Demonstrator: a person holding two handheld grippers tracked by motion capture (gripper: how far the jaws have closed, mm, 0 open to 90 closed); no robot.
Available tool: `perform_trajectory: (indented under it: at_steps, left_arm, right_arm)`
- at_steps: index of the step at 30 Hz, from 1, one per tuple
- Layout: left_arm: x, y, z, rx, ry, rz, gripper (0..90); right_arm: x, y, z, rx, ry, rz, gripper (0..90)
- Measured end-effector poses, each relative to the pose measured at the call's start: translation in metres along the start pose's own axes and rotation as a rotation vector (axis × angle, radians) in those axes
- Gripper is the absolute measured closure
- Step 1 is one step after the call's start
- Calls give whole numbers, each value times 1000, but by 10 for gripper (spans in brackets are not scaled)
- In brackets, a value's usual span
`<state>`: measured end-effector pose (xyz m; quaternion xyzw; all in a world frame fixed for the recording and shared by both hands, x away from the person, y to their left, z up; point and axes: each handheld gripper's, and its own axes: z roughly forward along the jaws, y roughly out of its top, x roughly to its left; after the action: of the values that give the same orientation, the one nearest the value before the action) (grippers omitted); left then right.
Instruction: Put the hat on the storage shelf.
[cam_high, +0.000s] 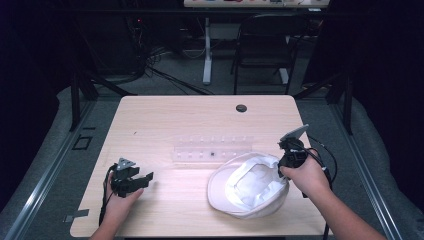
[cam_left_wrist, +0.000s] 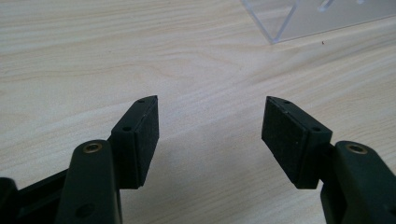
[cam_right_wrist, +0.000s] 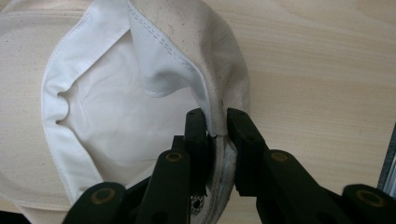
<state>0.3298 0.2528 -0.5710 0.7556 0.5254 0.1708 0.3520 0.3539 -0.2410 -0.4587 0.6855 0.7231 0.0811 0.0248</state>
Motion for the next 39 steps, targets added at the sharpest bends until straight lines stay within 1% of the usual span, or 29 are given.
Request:
perform_trajectory:
  at_steps: [1,3,5,6,7,8,12,14,15,16,17,18,19,20,21,22,23,24,27,29,30,31,34,36,38,39]
  left_arm:
    - [0,0,0,0,1,0,370]
    - [0,0,0,0,1,1,370]
    - [0,0,0,-1,1,1,370]
    - [0,0,0,-1,2,2,370]
    - [0,0,0,-1,2,2,370]
    - [0,0,0,0,2,2,370]
    - [0,0,0,1,3,1,370]
    - [0,0,0,-1,3,0,370]
    - [0,0,0,-1,2,0,370]
    - [0,0,0,-5,2,-4,370]
    - [0,0,0,-5,2,-4,370]
    - [0,0,0,-2,3,-2,370]
    - [0,0,0,-3,4,-3,370]
    - [0,0,0,-2,4,-3,370]
    - [0,0,0,-3,4,-4,370]
    - [0,0,0,-3,4,-4,370]
    - [0,0,0,-3,4,-4,370]
    - [0,0,0,-3,4,-4,370]
    - [0,0,0,-3,3,-3,370]
    - [0,0,-1,1,-1,-2,370]
    - [0,0,-1,0,-2,-3,370]
    - [0,0,-1,0,-2,-4,370]
    - [1,0,-1,1,-1,-4,370]
    - [0,0,0,2,-1,-4,370]
    - [0,0,0,1,-1,-3,370]
    - [0,0,0,1,-1,-3,370]
  right_arm:
    - [1,1,-4,22,-11,-14,791]
    - [1,2,-6,26,-20,-18,792]
    - [3,4,-10,15,-3,-12,792]
    - [3,4,-11,17,-2,-14,793]
    - [3,6,-15,28,-14,-28,793]
    - [5,6,-15,13,-12,-13,793]
    - [6,10,-24,32,-6,-17,793]
    - [6,11,-26,41,-8,-19,793]
    - [7,12,-28,41,5,-17,793]
    - [6,13,-30,54,2,-24,793]
    - [8,13,-31,46,2,-13,793]
    - [8,14,-32,54,5,-18,793]
    - [9,15,-35,60,-6,-26,793]
    - [10,15,-36,62,-7,-27,793]
    - [11,16,-38,65,-5,-29,793]
    - [13,16,-39,42,3,-4,793]
    - [13,18,-43,64,6,-18,793]
    - [13,18,-46,74,4,-24,794]
    - [15,21,-54,81,25,-15,794]
    - [17,23,-60,61,38,1,794]
    - [17,23,-60,61,38,1,794]
    - [18,24,-65,68,34,-5,794]
    - [19,25,-70,64,30,-6,794]
    - [19,26,-76,77,27,-13,795]
    - [19,27,-78,78,24,-10,794]
    - [21,27,-80,69,26,-3,794]
